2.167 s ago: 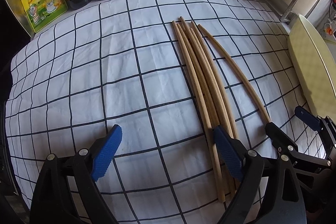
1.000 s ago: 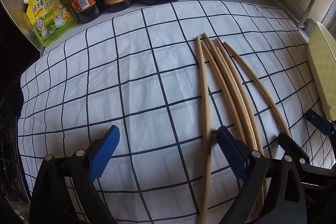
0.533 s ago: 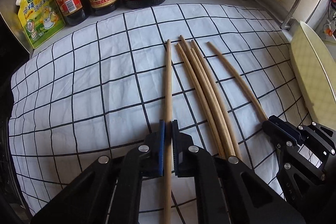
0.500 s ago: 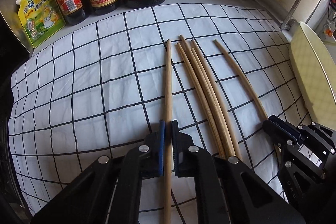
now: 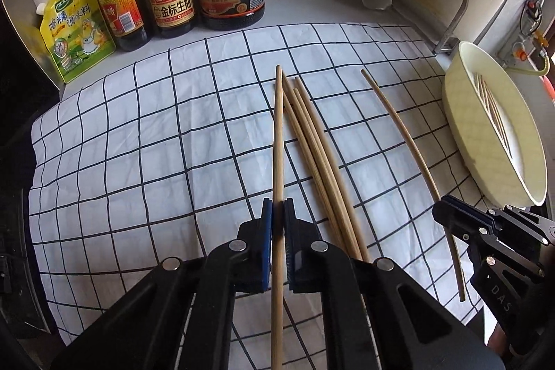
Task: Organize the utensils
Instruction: 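Carry the chopstick in the left tool into the basin while the right tool carries its own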
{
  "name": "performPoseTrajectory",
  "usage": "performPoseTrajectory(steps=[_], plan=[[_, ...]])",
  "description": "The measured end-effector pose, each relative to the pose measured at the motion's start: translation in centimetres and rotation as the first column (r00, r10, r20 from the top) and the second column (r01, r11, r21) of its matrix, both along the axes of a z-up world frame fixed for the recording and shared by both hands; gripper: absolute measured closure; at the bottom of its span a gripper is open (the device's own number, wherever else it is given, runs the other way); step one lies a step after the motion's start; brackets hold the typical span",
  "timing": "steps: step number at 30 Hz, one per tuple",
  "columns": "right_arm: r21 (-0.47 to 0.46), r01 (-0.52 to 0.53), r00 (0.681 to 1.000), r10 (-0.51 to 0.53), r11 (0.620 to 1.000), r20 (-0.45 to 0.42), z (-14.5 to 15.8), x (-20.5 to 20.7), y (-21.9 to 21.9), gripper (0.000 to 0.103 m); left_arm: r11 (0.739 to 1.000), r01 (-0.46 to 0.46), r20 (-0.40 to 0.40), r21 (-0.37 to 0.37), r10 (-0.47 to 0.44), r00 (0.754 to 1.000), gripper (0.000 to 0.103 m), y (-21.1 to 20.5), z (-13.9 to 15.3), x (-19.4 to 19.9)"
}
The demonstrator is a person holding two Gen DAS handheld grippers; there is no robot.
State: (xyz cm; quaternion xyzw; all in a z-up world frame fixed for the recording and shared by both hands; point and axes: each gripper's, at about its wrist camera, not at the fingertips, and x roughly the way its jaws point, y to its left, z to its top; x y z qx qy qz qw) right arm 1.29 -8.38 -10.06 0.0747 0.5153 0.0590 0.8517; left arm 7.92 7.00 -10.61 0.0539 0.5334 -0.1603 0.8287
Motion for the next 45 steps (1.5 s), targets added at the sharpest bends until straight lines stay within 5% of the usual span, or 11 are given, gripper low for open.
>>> performPoseTrajectory(steps=[10, 22, 34, 45], plan=[[0.012, 0.089, 0.995, -0.089, 0.996, 0.054, 5.1, -3.5, -5.5, 0.097, 0.991, 0.120, 0.068, -0.052, -0.117, 0.991, 0.096, -5.8, 5.3, -1.1], [0.015, 0.348, 0.926, -0.346, 0.937, 0.150, 8.5, -7.3, -17.0, 0.097, 0.913, 0.399, 0.152, -0.079, -0.385, 0.911, 0.096, -19.1, 9.7, -2.7], [0.053, 0.424, 0.898, -0.427, 0.904, 0.103, 5.9, -5.4, -22.5, 0.097, 0.856, 0.517, 0.107, -0.003, -0.514, 0.851, 0.096, -27.3, 7.6, -1.6], [0.069, 0.435, 0.900, -0.435, 0.898, -0.015, 1.4, -2.6, -24.4, 0.097, 0.842, 0.538, 0.020, 0.032, -0.539, 0.842, 0.096, -31.4, 4.0, 0.3]])
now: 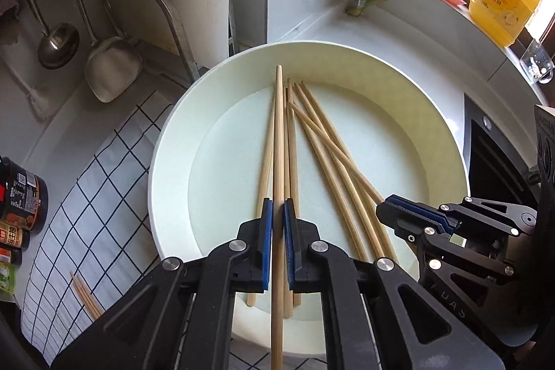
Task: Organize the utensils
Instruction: 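Carry the chopstick in the left tool into the basin while the right tool carries its own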
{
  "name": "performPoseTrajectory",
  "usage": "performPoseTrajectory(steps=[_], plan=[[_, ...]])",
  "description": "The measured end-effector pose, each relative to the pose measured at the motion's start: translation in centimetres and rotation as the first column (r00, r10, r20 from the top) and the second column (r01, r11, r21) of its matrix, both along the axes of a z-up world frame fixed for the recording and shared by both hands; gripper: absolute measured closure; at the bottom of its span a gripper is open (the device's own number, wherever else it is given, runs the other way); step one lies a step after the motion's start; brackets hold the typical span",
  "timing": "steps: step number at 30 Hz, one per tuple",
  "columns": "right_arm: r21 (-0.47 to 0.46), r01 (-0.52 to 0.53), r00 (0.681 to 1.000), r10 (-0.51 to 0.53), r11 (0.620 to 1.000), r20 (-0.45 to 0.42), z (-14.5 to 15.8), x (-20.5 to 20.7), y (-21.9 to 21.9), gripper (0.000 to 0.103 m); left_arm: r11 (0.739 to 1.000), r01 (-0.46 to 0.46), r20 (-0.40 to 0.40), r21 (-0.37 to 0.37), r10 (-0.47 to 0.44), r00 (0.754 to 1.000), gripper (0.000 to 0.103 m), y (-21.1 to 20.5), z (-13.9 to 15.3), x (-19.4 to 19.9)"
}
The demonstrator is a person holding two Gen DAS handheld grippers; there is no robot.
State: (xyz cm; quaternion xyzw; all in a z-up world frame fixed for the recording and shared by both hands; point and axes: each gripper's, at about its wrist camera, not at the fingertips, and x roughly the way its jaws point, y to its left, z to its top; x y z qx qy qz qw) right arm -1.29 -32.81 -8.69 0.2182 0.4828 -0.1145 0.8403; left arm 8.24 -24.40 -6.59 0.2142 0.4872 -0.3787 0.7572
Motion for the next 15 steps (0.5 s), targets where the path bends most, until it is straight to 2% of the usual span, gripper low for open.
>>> performPoseTrajectory(steps=[8, 13, 14, 15], plan=[[-0.011, 0.047, 0.999, -0.047, 0.999, -0.009, -0.8, 0.4, -2.2, 0.097, 0.999, 0.016, -0.019, 0.045, -0.015, 1.000, 0.095, -2.1, -1.8, 0.7], [-0.022, 0.060, 0.998, -0.060, 0.998, -0.001, -0.7, 0.5, -2.6, 0.096, 0.998, 0.018, -0.004, 0.054, -0.018, 1.000, 0.095, -2.6, -1.7, 1.1], [-0.021, 0.054, 0.999, -0.054, 0.998, 0.001, -0.5, 0.6, -2.6, 0.096, 0.998, 0.015, -0.002, 0.057, -0.015, 1.000, 0.093, -2.5, -1.7, 1.1], [-0.028, 0.052, 0.999, -0.052, 0.998, 0.004, -0.4, 0.5, -2.6, 0.090, 0.998, 0.009, -0.001, 0.058, -0.009, 1.000, 0.086, -2.5, -1.6, 1.2]])
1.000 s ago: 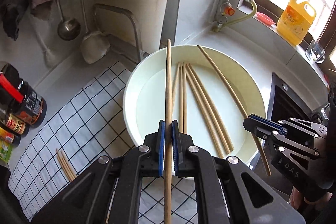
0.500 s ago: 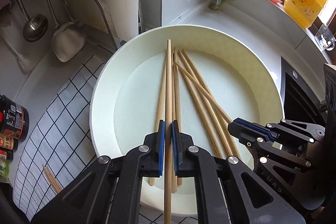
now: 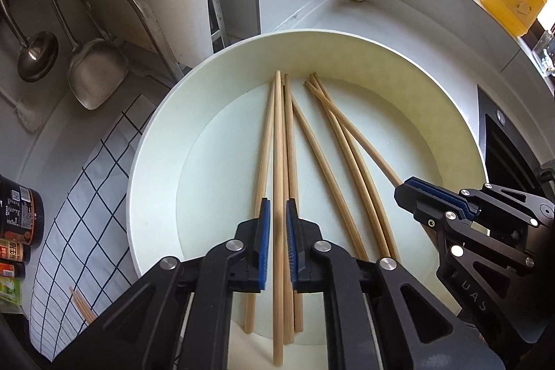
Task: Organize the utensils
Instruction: 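Carry the chopstick in the left tool into the basin while the right tool carries its own, then open the left tool over the basin while the right tool releases its chopstick, then withdraw both open tools from the basin over the remaining chopsticks on the cloth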
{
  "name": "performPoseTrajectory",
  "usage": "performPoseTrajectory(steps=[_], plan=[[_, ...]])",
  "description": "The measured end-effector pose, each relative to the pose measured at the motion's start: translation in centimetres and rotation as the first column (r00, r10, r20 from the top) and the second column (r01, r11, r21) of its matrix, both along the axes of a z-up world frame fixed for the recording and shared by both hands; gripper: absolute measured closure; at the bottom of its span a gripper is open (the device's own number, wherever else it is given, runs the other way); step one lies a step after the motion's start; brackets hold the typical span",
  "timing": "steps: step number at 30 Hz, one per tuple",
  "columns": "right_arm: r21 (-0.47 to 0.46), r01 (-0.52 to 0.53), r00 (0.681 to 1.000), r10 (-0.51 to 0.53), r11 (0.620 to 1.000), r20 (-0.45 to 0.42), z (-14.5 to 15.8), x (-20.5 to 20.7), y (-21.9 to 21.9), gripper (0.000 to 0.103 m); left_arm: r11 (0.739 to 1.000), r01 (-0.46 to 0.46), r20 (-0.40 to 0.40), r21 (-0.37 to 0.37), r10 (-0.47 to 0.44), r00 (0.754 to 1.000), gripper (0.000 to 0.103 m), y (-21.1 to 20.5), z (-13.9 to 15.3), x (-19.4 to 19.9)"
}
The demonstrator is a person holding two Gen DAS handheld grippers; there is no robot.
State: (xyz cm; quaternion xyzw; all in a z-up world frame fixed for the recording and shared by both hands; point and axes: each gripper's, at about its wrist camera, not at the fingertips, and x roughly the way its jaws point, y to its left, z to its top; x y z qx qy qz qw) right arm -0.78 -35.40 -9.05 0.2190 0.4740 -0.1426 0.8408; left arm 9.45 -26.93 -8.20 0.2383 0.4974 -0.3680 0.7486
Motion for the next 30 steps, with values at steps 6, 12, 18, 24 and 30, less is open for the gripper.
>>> performPoseTrajectory(steps=[6, 12, 18, 24, 30], plan=[[-0.034, 0.021, 1.000, -0.020, 0.999, 0.019, 1.3, -0.8, -0.3, 0.078, 0.998, -0.044, 0.046, -0.046, 0.046, 0.998, 0.045, 1.3, 2.1, 0.2], [-0.042, 0.010, 0.999, -0.008, 0.999, 0.035, 2.1, -1.7, 0.4, 0.072, 0.993, -0.095, 0.067, -0.074, 0.100, 0.993, 0.034, 4.2, 3.9, -0.3], [-0.039, -0.017, 0.998, 0.020, 0.999, 0.065, 3.1, -2.8, 2.1, 0.066, 0.983, -0.164, 0.086, -0.086, 0.171, 0.982, 0.025, 7.8, 4.7, -1.1], [-0.063, -0.069, 0.993, 0.074, 0.996, 0.087, 4.3, -3.9, 4.5, 0.061, 0.966, -0.229, 0.092, -0.117, 0.240, 0.966, 0.025, 11.4, 5.7, -2.8], [-0.075, -0.104, 0.988, 0.112, 0.992, 0.107, 5.0, -4.9, 6.9, 0.052, 0.956, -0.265, 0.104, -0.124, 0.278, 0.955, 0.025, 14.6, 6.1, -4.6]])
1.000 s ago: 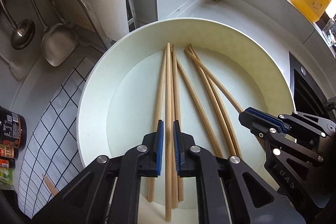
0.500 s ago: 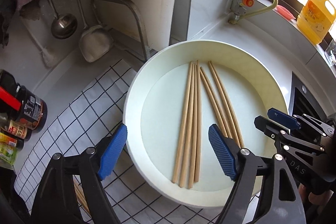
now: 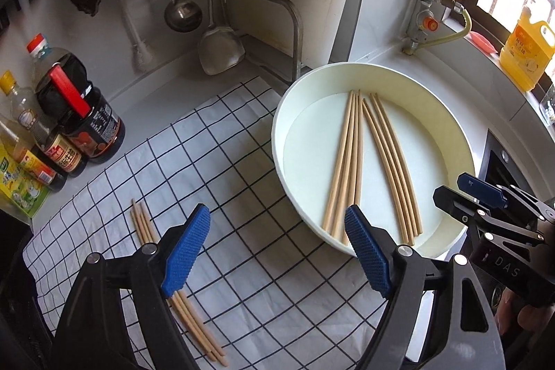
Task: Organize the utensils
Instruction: 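Withdraw both open tools from the basin over the remaining chopsticks on the cloth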
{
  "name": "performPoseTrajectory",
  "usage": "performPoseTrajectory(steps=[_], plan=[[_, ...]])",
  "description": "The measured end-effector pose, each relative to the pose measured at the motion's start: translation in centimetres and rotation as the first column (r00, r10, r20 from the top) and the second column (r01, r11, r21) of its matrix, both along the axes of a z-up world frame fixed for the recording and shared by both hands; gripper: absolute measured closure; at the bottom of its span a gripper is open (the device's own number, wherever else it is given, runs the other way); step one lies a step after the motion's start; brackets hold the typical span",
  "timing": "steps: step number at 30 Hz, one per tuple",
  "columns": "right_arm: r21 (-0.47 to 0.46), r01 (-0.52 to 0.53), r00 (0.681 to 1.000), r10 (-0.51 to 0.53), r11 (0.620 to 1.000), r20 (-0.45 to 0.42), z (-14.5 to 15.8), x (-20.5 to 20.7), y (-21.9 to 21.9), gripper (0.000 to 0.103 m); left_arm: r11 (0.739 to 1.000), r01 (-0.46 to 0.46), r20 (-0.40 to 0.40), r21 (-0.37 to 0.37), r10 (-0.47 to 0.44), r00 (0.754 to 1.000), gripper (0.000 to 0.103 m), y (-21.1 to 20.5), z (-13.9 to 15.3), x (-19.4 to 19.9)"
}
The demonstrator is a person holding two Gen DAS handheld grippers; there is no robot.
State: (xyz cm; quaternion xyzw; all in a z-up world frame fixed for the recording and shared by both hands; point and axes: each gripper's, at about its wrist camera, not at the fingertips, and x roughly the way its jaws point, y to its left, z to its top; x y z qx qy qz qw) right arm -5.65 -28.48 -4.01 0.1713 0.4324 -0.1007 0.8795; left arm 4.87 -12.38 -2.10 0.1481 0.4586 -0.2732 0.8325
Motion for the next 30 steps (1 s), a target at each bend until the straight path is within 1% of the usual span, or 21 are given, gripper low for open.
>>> performPoseTrajectory(steps=[2, 4, 10, 15, 18, 30], plan=[[-0.001, -0.016, 1.000, 0.016, 1.000, 0.000, 0.0, -0.2, 0.9, 0.049, 1.000, -0.017, 0.000, 0.001, 0.017, 1.000, 0.025, 1.1, 0.0, -0.4], [0.001, -0.035, 0.999, 0.035, 0.999, -0.005, 0.0, -0.4, 1.7, 0.042, 0.999, -0.035, -0.005, 0.003, 0.035, 0.999, 0.025, 2.2, -0.1, -0.8], [0.028, -0.092, 0.996, 0.092, 0.995, -0.005, 0.0, -0.2, 4.2, 0.030, 0.994, -0.108, -0.022, 0.005, 0.108, 0.994, 0.024, 5.4, -0.6, -1.1], [0.027, -0.163, 0.986, 0.164, 0.986, -0.020, -0.4, 0.8, 6.7, 0.028, 0.982, -0.187, -0.030, 0.014, 0.187, 0.982, 0.023, 8.5, -1.0, -1.1], [0.043, -0.199, 0.979, 0.200, 0.979, -0.028, -0.8, 1.4, 8.0, 0.026, 0.972, -0.233, -0.038, 0.018, 0.233, 0.972, 0.022, 10.3, -1.4, -1.1], [0.026, -0.275, 0.959, 0.276, 0.961, -0.062, -2.0, 4.0, 13.3, 0.024, 0.927, -0.373, -0.076, 0.050, 0.375, 0.924, 0.021, 17.4, -3.8, -1.2]])
